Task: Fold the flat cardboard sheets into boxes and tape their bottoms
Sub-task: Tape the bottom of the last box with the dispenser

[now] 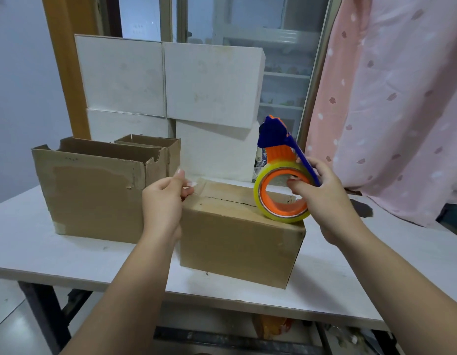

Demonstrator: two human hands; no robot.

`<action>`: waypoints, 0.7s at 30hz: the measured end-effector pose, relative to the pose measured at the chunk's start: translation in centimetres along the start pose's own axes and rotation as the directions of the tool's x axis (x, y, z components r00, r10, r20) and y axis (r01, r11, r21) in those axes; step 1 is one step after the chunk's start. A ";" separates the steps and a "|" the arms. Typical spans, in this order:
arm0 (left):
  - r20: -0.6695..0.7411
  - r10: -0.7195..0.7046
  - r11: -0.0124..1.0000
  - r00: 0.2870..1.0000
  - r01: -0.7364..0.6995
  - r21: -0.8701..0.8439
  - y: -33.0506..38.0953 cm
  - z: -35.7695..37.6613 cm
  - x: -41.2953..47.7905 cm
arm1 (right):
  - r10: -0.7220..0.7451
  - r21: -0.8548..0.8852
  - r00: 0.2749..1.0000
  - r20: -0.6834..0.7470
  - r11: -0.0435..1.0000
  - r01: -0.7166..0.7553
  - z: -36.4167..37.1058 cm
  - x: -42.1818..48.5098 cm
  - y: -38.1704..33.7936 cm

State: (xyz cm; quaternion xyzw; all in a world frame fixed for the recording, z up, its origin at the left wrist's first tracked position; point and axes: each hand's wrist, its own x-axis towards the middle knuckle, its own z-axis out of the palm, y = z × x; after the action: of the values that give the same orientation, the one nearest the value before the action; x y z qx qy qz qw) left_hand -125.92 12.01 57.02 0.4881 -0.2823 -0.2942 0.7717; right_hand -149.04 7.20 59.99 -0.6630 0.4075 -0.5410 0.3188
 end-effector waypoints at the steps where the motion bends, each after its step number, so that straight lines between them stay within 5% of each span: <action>1: -0.009 -0.028 0.999 1.000 0.028 -0.035 -0.1 -0.2 -0.1 | 0.012 0.007 1.000 -0.009 1.000 -0.012 0.1 -0.1 0.3; 6: 0.009 -0.207 0.965 0.978 0.205 -0.164 -1.1 -0.9 -1.0 | 0.004 -0.002 0.996 -0.088 1.000 -0.004 -0.1 -0.1 0.9; 17: 0.042 -0.186 0.965 0.982 0.190 -0.180 -0.2 -2.1 -2.5 | -0.029 0.014 0.995 -0.100 0.999 0.031 -0.3 -0.2 0.9; 21: -0.020 -0.144 0.990 0.989 0.143 -0.014 -0.2 -2.2 -2.7 | -0.036 -0.002 0.995 -0.095 0.999 0.036 -0.5 0.0 1.1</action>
State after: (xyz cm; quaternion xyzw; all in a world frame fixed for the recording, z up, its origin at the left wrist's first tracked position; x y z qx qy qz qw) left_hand -126.13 15.20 55.67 0.5054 -0.2364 -0.3456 0.7545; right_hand -149.70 6.70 59.09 -0.6438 0.4101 -0.5778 0.2891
